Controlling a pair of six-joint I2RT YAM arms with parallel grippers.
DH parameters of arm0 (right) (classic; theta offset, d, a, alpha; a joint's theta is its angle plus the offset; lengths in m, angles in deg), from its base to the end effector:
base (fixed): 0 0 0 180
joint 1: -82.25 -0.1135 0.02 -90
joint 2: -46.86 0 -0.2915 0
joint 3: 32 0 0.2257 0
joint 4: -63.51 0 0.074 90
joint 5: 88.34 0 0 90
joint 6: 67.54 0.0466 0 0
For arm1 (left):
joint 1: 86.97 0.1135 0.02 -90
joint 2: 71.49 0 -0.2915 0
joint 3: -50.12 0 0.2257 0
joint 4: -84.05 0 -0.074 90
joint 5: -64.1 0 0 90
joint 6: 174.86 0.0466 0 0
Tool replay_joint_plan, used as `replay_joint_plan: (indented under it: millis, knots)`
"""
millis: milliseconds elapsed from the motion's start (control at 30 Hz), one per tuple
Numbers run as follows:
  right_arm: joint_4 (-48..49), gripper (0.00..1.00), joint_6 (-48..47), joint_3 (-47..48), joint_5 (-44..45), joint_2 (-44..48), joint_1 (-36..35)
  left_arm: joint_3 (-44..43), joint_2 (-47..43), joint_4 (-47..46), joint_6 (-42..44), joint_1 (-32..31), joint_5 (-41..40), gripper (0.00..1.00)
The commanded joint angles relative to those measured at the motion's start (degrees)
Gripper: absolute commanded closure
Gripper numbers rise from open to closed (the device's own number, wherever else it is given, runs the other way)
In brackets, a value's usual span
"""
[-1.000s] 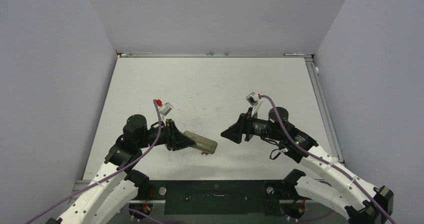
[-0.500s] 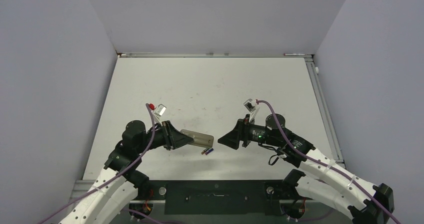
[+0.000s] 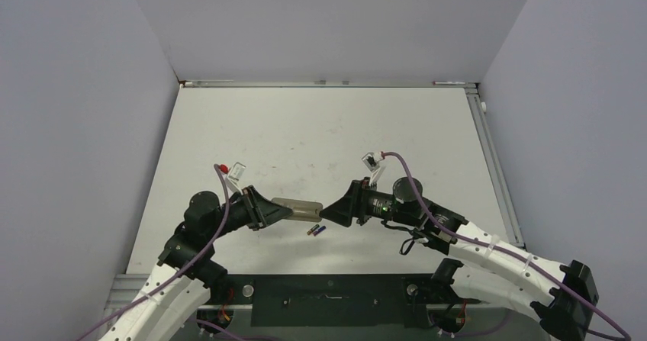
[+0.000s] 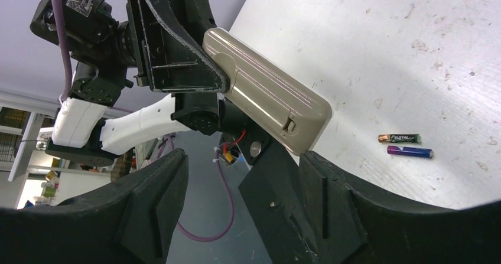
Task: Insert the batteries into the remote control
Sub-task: Remove the battery cover from the remote control.
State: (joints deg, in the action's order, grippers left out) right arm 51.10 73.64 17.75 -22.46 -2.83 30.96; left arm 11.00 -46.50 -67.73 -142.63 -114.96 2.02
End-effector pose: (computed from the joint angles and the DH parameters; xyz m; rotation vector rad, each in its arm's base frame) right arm 0.0921 0.1453 0.3111 -0.3574 2.0666 1.5734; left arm 0.0660 -0.0598 0.2637 -0.1408 2.0561 -1.4424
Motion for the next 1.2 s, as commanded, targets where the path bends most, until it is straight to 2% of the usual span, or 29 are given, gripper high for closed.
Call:
replay_joint_plan:
  millis: [0, 500, 767, 1167]
  knots:
    - [5.8, 0.33, 3.3, 0.4, 4.2, -1.7, -2.1, 0.3, -0.9, -3.0, -1.6, -0.5, -1.6, 1.00]
    - [5.2, 0.32, 4.9, 0.2, 12.7, -4.8, -6.3, 2.5, 0.9, -4.8, -1.9, -3.1, -4.8, 1.00]
    - [0.8, 0.32, 6.2, 0.2, 17.7, -5.7, -7.1, 3.8, 2.8, -7.0, -2.5, -6.4, -8.2, 1.00]
    - [2.0, 0.32, 8.8, -1.0, 17.5, -8.2, -8.5, 3.7, 4.2, -8.1, -2.6, -10.2, -12.7, 1.00]
